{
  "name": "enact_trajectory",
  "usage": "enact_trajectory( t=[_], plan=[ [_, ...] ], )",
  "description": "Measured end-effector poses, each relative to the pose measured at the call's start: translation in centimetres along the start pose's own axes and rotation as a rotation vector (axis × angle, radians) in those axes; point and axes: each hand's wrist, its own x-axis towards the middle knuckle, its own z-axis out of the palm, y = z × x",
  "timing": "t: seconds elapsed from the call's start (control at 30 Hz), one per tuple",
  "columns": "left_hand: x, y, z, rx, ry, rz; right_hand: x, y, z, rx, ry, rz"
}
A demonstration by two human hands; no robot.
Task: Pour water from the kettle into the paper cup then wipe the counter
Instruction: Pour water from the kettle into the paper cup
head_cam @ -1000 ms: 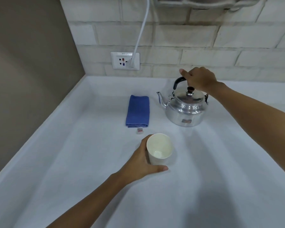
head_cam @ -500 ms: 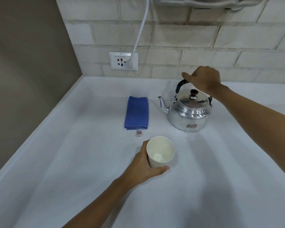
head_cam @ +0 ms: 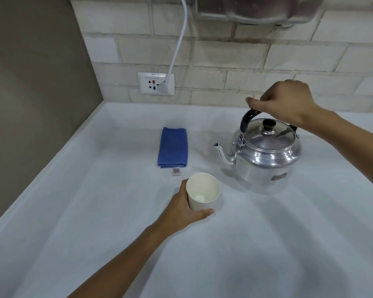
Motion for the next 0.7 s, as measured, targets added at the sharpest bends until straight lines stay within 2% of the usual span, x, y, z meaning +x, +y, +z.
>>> enact_trajectory(
  t=[0.23,0.7],
  plan=[
    [0.0,-0.1,0.0,0.020,0.002,0.011,-3.0,-2.3,-2.8,-0.106,0.045,-0.110],
    [-0.1,-0.2,0.1,0.017,-0.001,0.050,-4.4,-5.8,-4.9,-0.271,0.031,-0.278]
  ],
)
